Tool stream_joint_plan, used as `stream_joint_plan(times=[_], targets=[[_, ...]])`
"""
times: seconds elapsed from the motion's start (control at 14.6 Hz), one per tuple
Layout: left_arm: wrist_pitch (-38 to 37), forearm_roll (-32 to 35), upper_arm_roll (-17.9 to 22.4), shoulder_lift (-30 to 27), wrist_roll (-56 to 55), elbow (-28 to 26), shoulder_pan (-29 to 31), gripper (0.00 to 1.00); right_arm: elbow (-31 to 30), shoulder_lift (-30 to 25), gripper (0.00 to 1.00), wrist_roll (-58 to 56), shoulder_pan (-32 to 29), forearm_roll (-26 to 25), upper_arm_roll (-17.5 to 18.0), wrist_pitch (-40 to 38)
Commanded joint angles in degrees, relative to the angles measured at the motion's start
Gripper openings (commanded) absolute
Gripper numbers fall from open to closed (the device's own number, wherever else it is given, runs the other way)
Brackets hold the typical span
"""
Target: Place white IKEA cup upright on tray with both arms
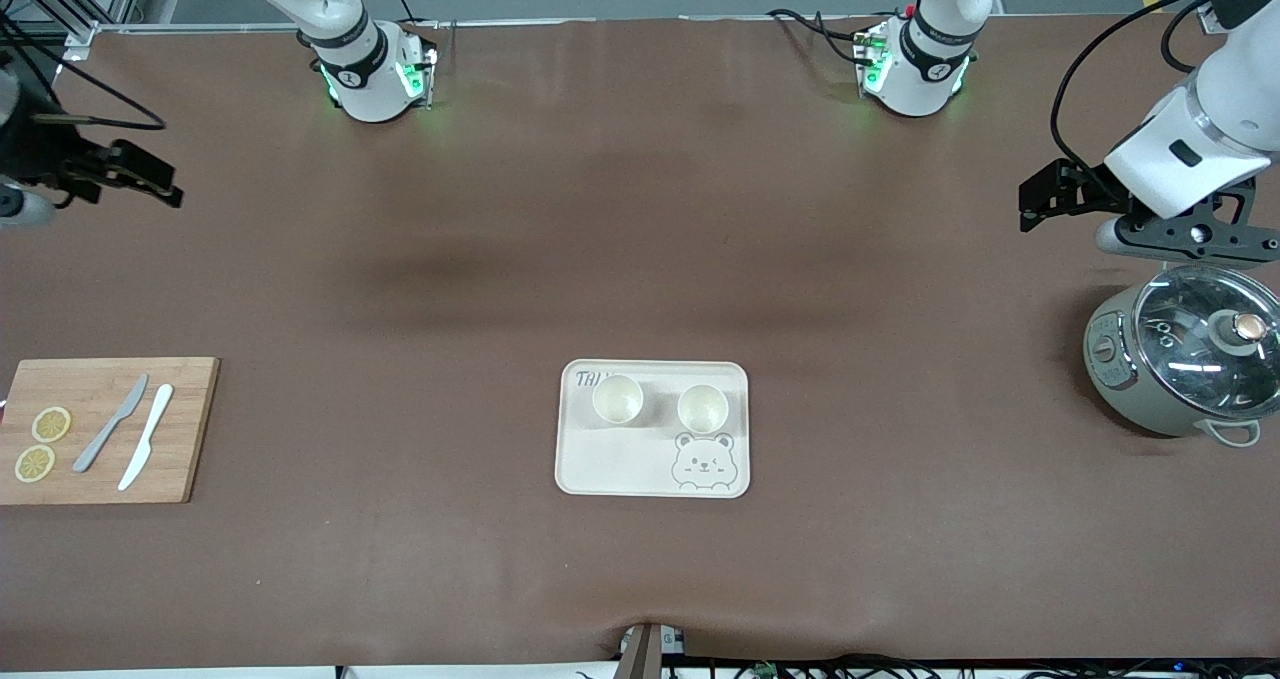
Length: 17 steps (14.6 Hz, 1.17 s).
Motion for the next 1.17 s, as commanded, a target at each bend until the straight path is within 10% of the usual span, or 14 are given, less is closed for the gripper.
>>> stream_joint_plan(times=[0.0, 1.1], targets=[[0.13, -0.07, -0.31, 0.02, 0.02, 0.56, 0.15, 1.0, -0.91, -1.35, 1.0, -0.85, -0.75, -0.17, 0.94, 0.2], [0.04, -0.07, -0.31, 0.02, -0.78, 0.39, 0.15, 1.0, 2.07, -0.91, 1.0, -0.23, -0.75, -0.09, 2.0, -1.2]])
